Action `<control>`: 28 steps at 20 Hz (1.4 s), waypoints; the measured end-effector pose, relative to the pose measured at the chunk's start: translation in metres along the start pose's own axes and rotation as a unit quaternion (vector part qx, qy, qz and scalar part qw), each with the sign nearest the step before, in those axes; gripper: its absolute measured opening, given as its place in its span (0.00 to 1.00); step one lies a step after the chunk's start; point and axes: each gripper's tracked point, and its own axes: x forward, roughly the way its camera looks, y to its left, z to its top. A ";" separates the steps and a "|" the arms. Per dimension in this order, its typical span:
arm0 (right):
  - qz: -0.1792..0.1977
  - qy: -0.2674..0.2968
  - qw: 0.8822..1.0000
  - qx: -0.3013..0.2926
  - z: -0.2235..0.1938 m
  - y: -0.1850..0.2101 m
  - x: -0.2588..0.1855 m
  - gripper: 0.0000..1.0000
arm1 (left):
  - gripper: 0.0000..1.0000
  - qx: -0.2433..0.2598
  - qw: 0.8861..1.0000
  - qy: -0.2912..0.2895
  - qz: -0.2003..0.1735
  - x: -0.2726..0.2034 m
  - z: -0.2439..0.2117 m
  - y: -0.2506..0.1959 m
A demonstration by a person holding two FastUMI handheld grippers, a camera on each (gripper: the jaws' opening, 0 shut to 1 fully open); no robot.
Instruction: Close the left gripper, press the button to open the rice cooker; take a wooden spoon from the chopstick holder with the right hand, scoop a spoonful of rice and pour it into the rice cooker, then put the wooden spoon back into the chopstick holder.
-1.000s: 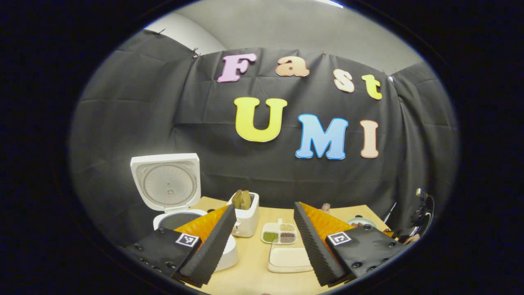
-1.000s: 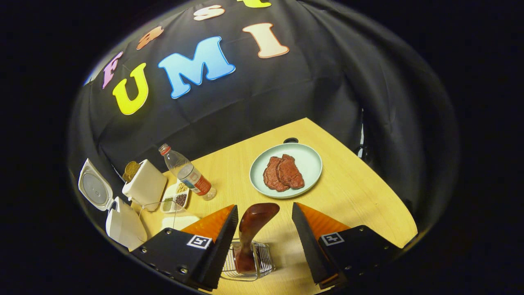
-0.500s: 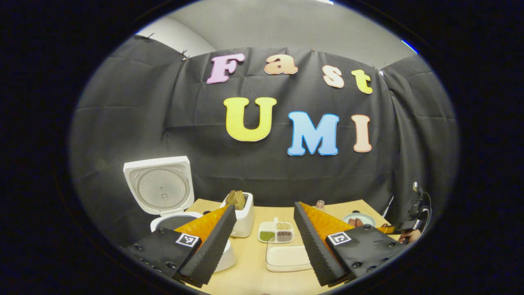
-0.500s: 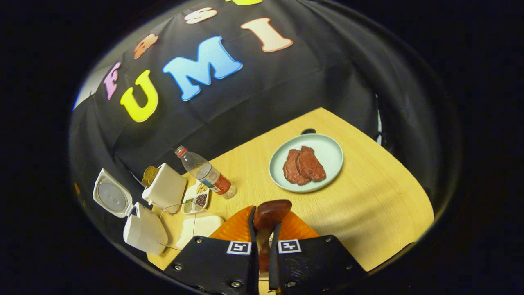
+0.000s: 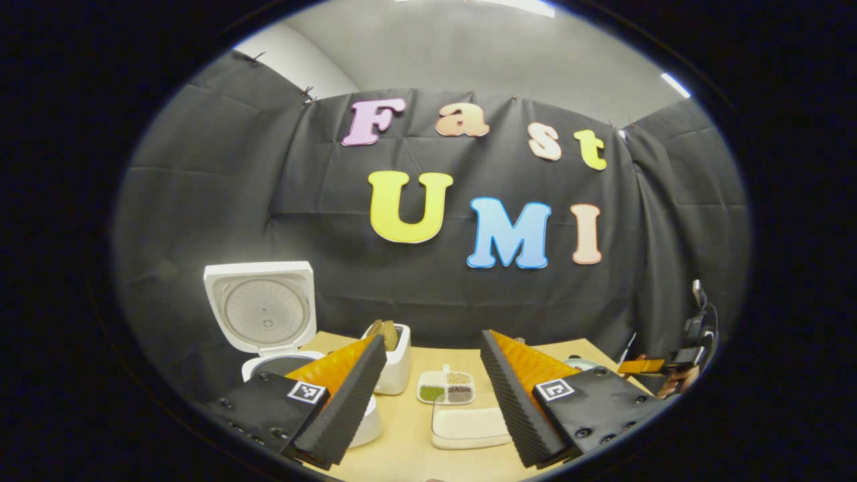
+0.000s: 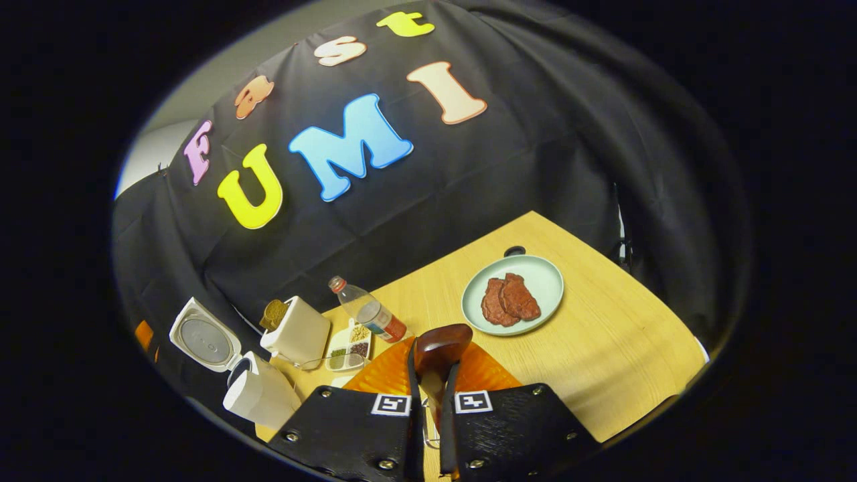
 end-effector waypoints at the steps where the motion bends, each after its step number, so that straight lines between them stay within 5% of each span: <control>1: 0.008 -0.009 1.000 -0.008 0.006 0.010 -0.007 0.10 | 0.96 -0.003 1.000 0.000 0.000 -0.001 0.000 0.003; 7: 0.048 -0.044 0.996 -0.053 0.033 0.083 -0.017 0.10 | 0.96 -0.005 1.000 -0.016 -0.003 -0.007 0.003 0.026; 14: 0.084 -0.034 0.993 -0.077 0.011 0.153 0.017 0.09 | 0.96 0.003 0.999 -0.031 -0.013 -0.020 0.002 0.058; 28: 0.046 0.041 0.981 -0.185 -0.096 0.173 0.144 0.09 | 0.96 -0.016 1.000 0.004 0.016 -0.025 -0.028 0.128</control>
